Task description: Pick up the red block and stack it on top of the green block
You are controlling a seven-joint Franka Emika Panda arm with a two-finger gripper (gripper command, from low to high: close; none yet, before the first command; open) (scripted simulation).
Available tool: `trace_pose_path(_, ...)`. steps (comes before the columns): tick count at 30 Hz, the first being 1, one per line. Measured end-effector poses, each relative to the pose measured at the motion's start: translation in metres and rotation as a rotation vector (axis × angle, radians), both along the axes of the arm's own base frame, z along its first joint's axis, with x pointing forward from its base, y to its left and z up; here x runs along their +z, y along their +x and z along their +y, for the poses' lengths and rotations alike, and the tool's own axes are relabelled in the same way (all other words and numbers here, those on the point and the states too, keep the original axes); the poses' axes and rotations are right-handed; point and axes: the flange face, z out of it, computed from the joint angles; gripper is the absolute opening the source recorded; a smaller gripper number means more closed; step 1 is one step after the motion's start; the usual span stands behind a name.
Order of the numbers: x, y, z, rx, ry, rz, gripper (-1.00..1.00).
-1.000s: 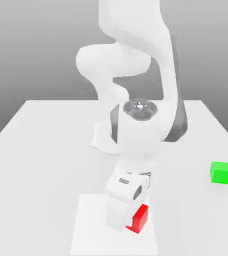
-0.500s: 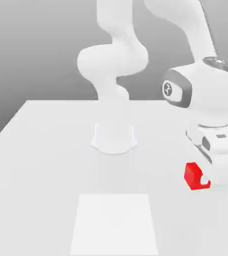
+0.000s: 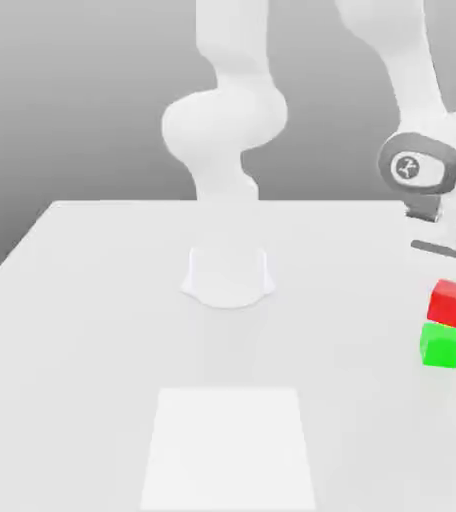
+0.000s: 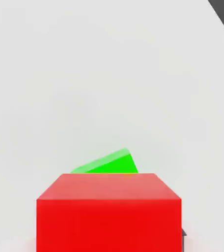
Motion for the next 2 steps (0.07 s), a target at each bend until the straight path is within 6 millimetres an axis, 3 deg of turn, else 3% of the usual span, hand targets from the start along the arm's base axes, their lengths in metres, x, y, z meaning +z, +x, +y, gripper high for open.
trace_pose_path(2,0.0,0.0,0.0,0.0,0.0,0.0,1.0)
